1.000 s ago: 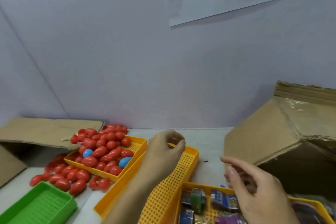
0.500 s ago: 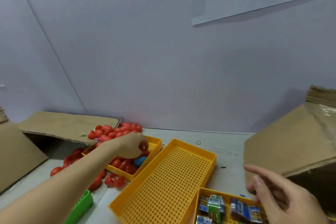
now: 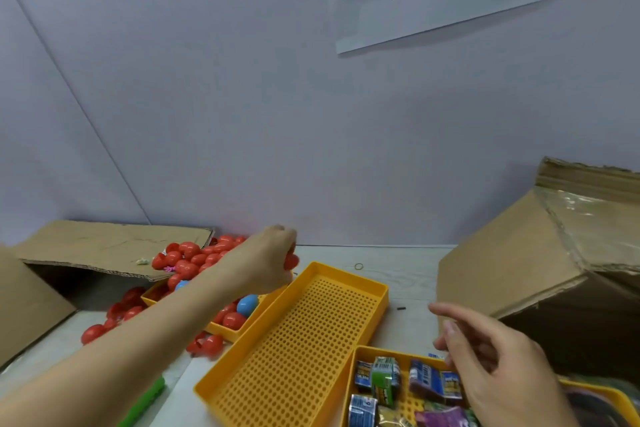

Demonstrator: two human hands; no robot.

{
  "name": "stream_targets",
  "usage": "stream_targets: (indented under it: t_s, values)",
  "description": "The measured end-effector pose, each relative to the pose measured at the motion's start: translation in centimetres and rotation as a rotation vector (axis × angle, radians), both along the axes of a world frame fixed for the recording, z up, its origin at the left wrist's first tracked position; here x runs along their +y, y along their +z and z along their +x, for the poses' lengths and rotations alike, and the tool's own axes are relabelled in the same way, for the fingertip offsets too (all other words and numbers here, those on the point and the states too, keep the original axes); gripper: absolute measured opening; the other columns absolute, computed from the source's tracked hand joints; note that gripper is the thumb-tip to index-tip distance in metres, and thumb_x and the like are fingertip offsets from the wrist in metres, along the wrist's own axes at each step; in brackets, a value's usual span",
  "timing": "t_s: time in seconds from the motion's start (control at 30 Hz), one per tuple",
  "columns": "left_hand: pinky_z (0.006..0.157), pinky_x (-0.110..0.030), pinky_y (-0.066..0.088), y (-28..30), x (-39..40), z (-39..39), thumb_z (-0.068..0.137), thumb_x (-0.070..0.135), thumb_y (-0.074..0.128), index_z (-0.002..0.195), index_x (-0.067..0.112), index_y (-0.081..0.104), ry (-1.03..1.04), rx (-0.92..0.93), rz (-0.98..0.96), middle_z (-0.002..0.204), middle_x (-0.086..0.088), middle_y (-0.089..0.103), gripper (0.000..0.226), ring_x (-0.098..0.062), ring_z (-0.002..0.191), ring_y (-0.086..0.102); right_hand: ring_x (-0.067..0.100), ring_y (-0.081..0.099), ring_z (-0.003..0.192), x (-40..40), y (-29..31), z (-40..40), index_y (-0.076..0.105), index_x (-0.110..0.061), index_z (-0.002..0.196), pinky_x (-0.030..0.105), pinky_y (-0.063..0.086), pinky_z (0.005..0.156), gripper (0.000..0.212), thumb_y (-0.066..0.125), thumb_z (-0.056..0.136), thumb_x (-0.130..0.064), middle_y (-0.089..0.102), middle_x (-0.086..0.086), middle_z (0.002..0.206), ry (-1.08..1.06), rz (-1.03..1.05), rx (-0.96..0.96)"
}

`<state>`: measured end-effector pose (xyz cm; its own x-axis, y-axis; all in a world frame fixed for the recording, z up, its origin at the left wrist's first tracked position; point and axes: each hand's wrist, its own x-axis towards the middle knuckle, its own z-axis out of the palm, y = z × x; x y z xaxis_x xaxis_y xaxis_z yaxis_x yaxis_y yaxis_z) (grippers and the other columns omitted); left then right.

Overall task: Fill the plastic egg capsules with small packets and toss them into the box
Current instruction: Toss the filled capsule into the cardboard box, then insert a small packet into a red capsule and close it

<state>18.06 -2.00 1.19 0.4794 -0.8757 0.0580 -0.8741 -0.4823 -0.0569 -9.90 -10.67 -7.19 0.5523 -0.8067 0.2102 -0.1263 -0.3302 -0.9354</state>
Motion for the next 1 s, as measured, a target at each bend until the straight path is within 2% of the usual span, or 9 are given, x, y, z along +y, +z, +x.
stream_targets:
  t_s: [0.17,0.3,0.4,0.5,0.6,0.67,0.77,0.9,1.0]
  values:
    - [0.048,-0.022,0.044,0.4,-1.4,-9.8,0.081,0.013,0.067,0.092,0.021,0.05,-0.019,0.422,-0.472,0.089,-0.002,0.062,0.022,-0.015,0.064,0.057,-0.001,0.063,0.076,0.0,-0.1,-0.1,0.064,-0.049,0.093,0.014,0.051,0.063,0.028,0.059,0.094,-0.022,0.069,-0.024,0.083,0.01,-0.018,0.002]
    - [0.052,-0.018,0.053,-1.4,-2.8,-16.7,0.079,0.014,0.075,0.088,0.03,0.053,0.037,0.88,-0.785,0.085,0.0,0.067,0.029,-0.016,0.068,0.068,-0.003,0.065,0.076,-0.3,-0.3,-0.2,0.065,-0.047,0.095,0.01,0.049,0.06,0.022,0.058,0.095,-0.026,0.07,-0.024,0.081,-0.015,0.013,-0.017]
    - [0.054,-0.029,0.058,-3.8,-3.1,-20.1,0.076,0.004,0.077,0.079,0.032,0.058,0.082,1.147,-1.006,0.078,-0.005,0.07,0.035,-0.02,0.064,0.069,-0.005,0.067,0.075,-0.4,-0.3,-0.3,0.073,-0.033,0.097,0.005,0.046,0.061,0.019,0.056,0.097,-0.026,0.074,-0.017,0.08,-0.012,0.051,-0.064]
    - [0.061,-0.037,0.061,-5.7,-3.2,-20.7,0.076,0.001,0.079,0.08,0.031,0.061,0.094,1.18,-1.111,0.078,-0.006,0.069,0.035,-0.025,0.065,0.07,-0.006,0.069,0.084,-0.6,-0.1,-0.5,0.074,-0.031,0.097,0.004,0.047,0.064,0.027,0.054,0.098,-0.013,0.075,-0.018,0.085,-0.038,0.135,-0.131]
    - [0.059,-0.03,0.059,-6.9,-3.0,-19.8,0.077,-0.003,0.079,0.082,0.031,0.065,0.069,1.169,-1.124,0.08,-0.003,0.069,0.037,-0.029,0.068,0.07,0.002,0.072,0.083,-0.8,0.1,-0.5,0.074,-0.028,0.099,0.013,0.054,0.064,0.03,0.051,0.099,-0.008,0.077,-0.013,0.086,-0.016,0.241,-0.171]
    - [0.06,-0.029,0.059,-7.5,-2.9,-19.5,0.075,-0.003,0.08,0.083,0.033,0.069,0.063,1.143,-1.1,0.082,0.001,0.07,0.038,-0.026,0.072,0.07,0.007,0.074,0.084,-0.9,0.1,-0.4,0.074,-0.024,0.102,0.017,0.057,0.065,0.024,0.054,0.098,-0.011,0.077,-0.008,0.088,-0.005,0.303,-0.209]
    - [0.062,-0.025,0.058,-7.9,-2.9,-19.8,0.074,0.002,0.082,0.084,0.037,0.073,0.02,1.104,-1.076,0.086,0.002,0.07,0.037,-0.017,0.08,0.068,0.01,0.074,0.084,-1.0,-0.2,-0.2,0.075,-0.019,0.101,0.015,0.056,0.067,0.016,0.065,0.089,-0.019,0.078,-0.003,0.087,0.004,0.346,-0.283]
    - [0.065,-0.018,0.056,-7.9,-3.2,-20.2,0.077,0.002,0.078,0.094,0.035,0.071,-0.032,1.106,-1.059,0.09,0.013,0.07,0.037,-0.007,0.087,0.068,0.019,0.075,0.088,-1.7,-0.9,-0.2,0.076,-0.017,0.099,0.024,0.058,0.071,0.033,0.071,0.069,-0.028,0.078,0.005,0.091,-0.035,0.424,-0.373]
    - [0.068,-0.017,0.057,-7.8,-3.2,-20.1,0.074,-0.009,0.074,0.098,0.022,0.067,0.011,1.199,-1.062,0.091,0.009,0.071,0.04,-0.004,0.09,0.069,0.026,0.074,0.091,-2.0,-1.1,-0.2,0.077,-0.014,0.099,0.024,0.058,0.066,0.034,0.067,0.067,-0.017,0.077,0.013,0.097,-0.003,0.572,-0.484]
